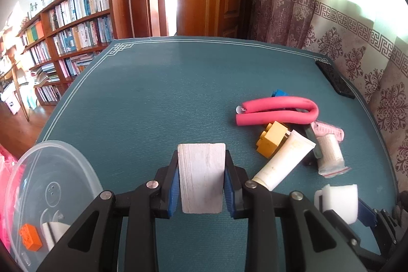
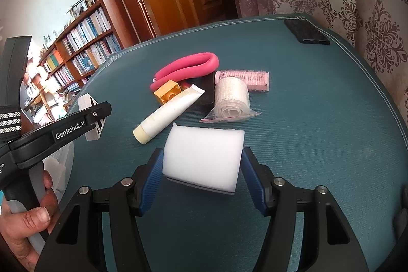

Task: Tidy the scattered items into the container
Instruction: 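Carry the white block into the clear container and open the left tool while the right tool carries the sponge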

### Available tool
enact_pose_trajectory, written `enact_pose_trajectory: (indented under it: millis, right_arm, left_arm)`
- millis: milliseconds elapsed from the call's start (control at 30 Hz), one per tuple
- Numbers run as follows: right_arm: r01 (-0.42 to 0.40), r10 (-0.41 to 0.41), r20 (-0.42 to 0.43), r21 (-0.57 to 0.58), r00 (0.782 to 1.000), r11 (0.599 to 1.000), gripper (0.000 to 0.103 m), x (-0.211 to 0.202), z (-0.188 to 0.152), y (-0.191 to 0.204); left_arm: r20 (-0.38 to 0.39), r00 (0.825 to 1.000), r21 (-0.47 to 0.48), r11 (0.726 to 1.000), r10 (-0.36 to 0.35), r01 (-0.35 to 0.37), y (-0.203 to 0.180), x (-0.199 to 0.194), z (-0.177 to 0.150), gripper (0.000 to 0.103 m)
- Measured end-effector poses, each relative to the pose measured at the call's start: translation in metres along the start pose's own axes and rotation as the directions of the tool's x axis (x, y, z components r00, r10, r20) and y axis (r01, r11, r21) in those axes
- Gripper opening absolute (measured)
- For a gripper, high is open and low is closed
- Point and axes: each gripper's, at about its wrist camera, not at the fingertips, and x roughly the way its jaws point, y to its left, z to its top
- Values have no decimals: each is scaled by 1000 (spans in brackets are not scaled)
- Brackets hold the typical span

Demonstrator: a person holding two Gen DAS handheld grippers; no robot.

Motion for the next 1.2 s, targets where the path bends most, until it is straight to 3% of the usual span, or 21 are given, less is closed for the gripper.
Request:
enact_pose_trajectory:
  millis: [800,1200]
  right_arm:
    - [-87,83,-32,-140,996,986,64,3,-5,83]
    - [-164,153,-65,-241,986,957,64,9,-8,144]
  left_arm:
    - [54,995,-144,986,87,-78,91,-43,-19,33]
    - [44,983,-232,959,177,-163,157,-61,-38,33]
